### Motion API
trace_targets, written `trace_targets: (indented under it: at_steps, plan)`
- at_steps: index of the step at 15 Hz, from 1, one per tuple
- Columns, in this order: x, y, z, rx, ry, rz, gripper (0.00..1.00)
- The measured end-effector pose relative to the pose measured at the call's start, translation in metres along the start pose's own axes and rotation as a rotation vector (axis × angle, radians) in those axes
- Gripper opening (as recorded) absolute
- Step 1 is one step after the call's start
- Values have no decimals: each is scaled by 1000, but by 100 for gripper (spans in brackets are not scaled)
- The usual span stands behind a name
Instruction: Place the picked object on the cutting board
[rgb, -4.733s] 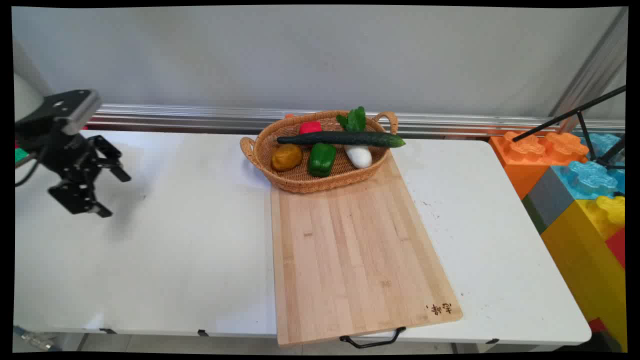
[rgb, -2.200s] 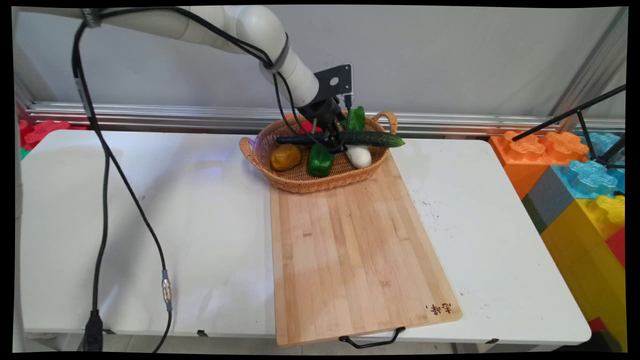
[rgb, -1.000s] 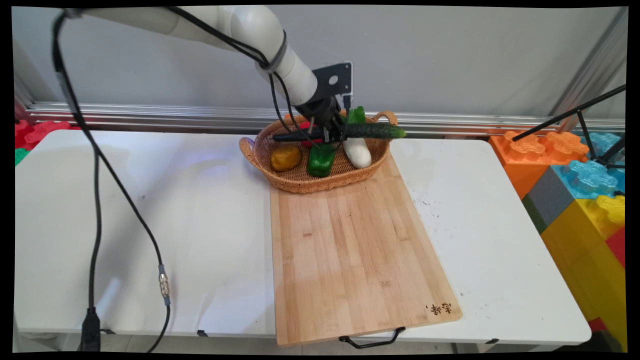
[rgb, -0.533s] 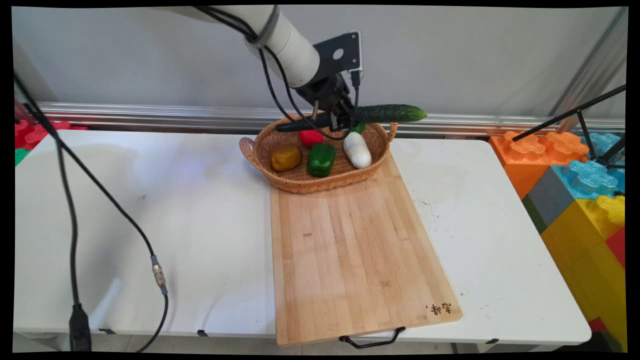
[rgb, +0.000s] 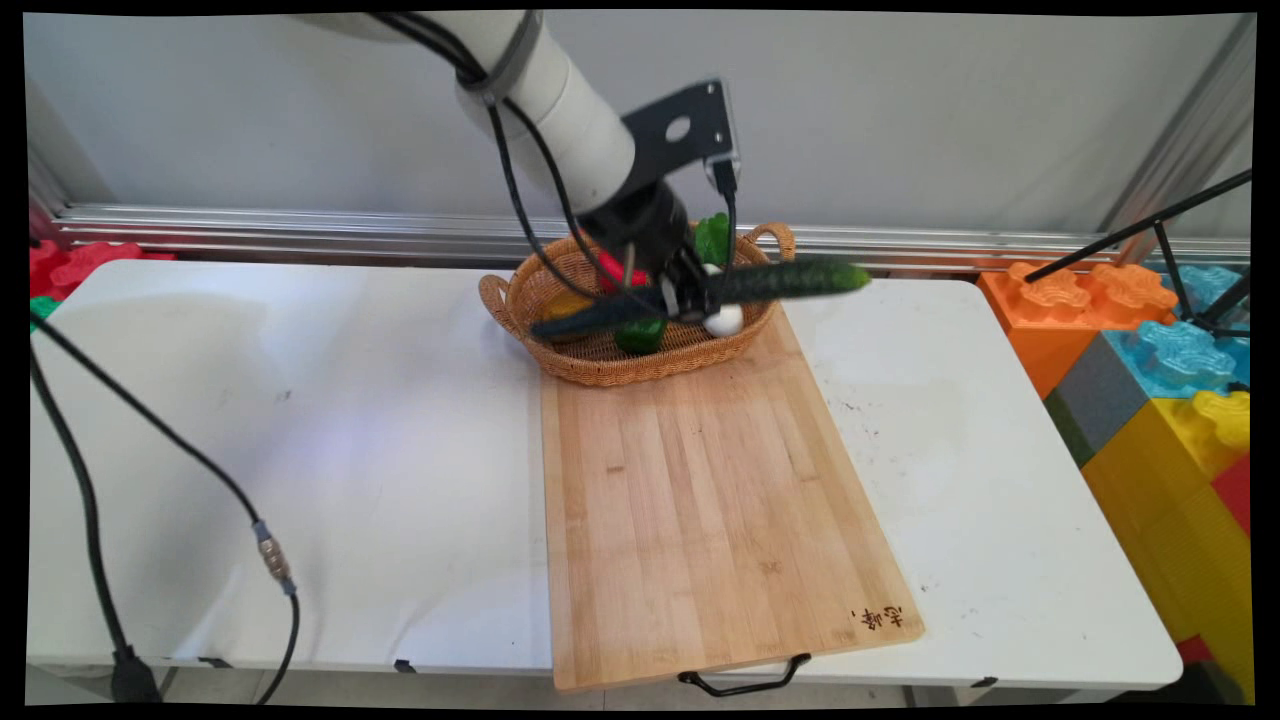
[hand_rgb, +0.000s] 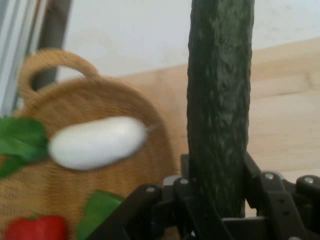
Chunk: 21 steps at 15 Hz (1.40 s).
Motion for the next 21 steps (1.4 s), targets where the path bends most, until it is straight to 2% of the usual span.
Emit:
trace_targets:
  at_steps: [2, 6, 11, 15, 21]
  plan:
    - [-4, 16, 6, -36, -26, -56, 0]
    - [-12, 35, 27, -80, -61, -131, 0]
    - [-22, 43, 67, -116, -78, -188, 0]
    - [-32, 45, 94, -136, -89, -210, 0]
    - [-38, 38, 115, -124, -86, -220, 0]
